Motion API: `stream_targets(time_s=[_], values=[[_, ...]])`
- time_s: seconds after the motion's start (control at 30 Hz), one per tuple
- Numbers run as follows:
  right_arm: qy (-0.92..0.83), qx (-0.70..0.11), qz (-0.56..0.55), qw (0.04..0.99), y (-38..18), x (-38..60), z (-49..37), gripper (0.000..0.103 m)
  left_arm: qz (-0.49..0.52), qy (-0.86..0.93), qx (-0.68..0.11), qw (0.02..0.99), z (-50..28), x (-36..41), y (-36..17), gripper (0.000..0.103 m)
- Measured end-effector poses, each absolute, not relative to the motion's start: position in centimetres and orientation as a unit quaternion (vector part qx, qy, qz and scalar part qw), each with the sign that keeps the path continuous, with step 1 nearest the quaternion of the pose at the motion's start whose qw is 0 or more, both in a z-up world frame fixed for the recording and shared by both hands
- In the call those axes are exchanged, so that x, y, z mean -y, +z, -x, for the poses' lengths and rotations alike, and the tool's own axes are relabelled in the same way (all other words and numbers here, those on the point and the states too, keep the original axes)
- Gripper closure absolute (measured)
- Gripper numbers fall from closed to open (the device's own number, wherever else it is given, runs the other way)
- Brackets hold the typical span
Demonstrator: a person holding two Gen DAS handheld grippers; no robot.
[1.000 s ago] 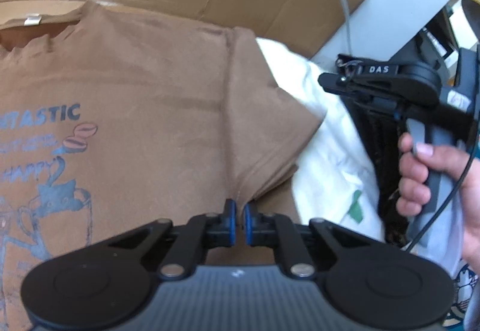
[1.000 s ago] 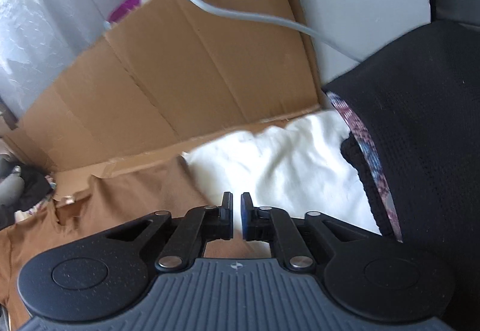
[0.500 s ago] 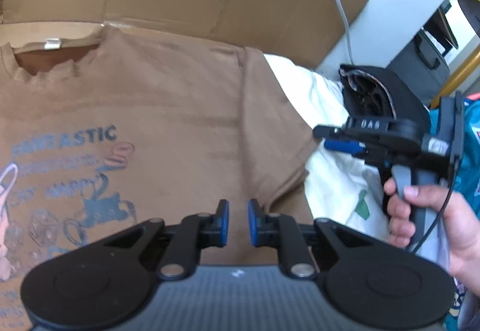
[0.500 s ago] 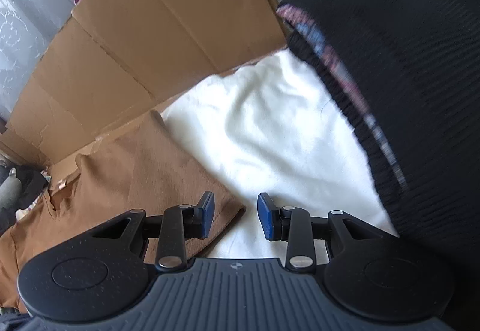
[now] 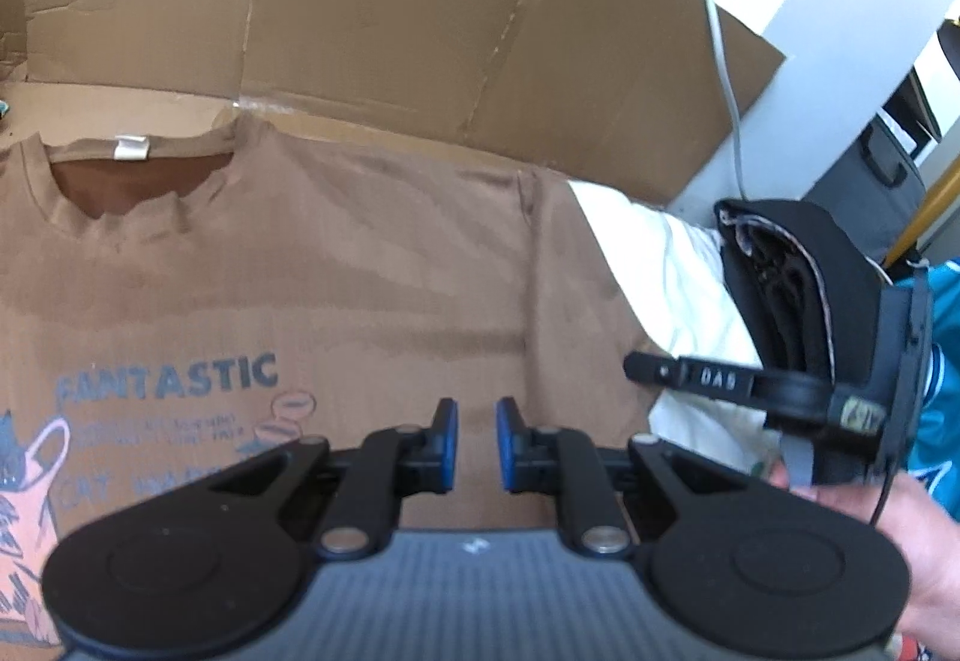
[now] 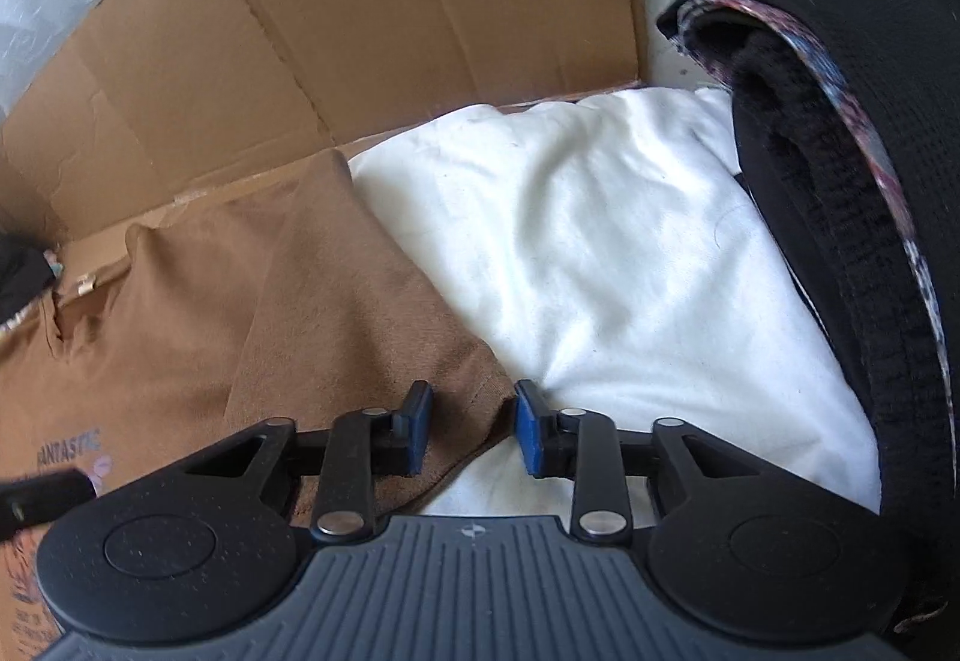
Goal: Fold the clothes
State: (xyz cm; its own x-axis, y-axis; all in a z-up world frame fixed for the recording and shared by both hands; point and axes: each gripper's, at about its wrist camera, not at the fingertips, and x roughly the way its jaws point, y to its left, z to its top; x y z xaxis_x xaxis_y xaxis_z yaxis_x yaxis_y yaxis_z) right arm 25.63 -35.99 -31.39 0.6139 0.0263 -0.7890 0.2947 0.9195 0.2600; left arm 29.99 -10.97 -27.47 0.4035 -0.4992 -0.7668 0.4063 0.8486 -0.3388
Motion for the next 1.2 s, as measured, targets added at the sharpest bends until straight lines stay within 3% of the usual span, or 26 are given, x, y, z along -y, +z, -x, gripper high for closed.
stream_targets(time_s=[0.1, 0.2, 0.77, 1.2], values=[[-0.070, -0.435, -0.189, 0.877, -31.1, 36.3, -25.8, 0.093, 0.050, -0.267, -0.473, 0.838, -30.3, 11.1, -27.5, 0.090], [-0.062, -0.433, -0.207, 0.875, -30.8, 36.8, -25.8, 0.099, 0.050, -0.266, -0.471, 0.840, -30.6, 11.3, -27.6, 0.090], [-0.016, -0.374, -0.265, 0.889, -24.5, 37.8, -25.1, 0.100, 0.013, -0.293, -0.443, 0.847, -38.0, 15.0, -26.6, 0.090], [-0.003, -0.364, -0.276, 0.890, -22.7, 37.0, -25.5, 0.100, -0.018, -0.301, -0.440, 0.846, -43.5, 20.8, -28.8, 0.095]])
